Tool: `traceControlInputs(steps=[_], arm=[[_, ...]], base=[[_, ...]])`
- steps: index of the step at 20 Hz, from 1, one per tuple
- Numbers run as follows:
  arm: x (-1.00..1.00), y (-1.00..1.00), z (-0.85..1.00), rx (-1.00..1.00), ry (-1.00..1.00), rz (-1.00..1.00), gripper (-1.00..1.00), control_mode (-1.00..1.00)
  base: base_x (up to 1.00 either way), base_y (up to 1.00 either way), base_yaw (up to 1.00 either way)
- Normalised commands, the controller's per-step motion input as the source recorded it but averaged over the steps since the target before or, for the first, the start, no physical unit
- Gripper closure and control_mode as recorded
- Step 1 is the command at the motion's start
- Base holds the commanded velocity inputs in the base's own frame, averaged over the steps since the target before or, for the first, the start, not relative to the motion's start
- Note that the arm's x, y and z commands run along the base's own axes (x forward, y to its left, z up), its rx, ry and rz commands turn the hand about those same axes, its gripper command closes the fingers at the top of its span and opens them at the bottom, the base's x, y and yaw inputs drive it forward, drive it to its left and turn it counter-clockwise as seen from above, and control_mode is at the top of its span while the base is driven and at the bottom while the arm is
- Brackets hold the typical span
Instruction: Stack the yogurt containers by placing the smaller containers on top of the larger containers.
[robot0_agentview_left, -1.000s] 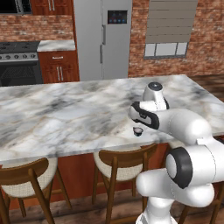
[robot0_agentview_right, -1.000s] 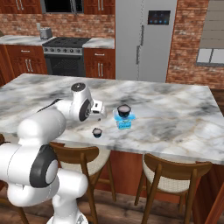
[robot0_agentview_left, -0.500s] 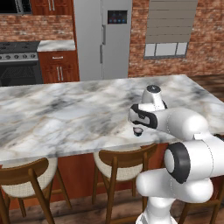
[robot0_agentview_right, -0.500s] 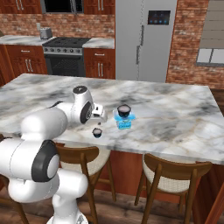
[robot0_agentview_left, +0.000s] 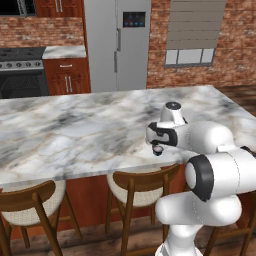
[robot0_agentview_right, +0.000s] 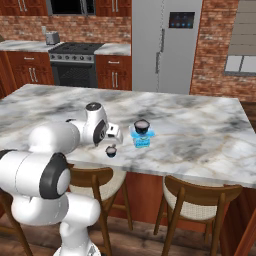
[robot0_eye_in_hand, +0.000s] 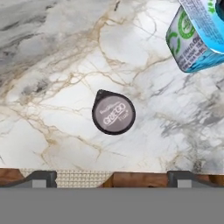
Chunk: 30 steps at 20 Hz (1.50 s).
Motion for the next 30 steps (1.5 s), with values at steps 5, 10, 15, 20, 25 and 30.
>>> traceControlInputs(steps=[5,10,15,20,25,30], arm=[[0.00,0.00,-0.27,0.01,0.00,0.00,-1.00,-1.00],[0.00,0.00,-0.17,0.01,0.00,0.00,-1.00,-1.00],[0.00,0.00,-0.12,0.02,0.00,0.00,-1.00,-1.00],[0.00,0.00,-0.11,0.01,0.00,0.00,-1.00,-1.00],[0.00,0.00,-0.12,0.00,0.00,0.00,-1.00,-1.00],[0.00,0.00,-0.12,0.00,0.00,0.00,-1.00,-1.00]], base=[[0.00,0.00,0.00],[0.00,0.00,0.00],[0.00,0.00,0.00],[0.00,0.00,0.00],[0.00,0.00,0.00],[0.00,0.00,0.00]])
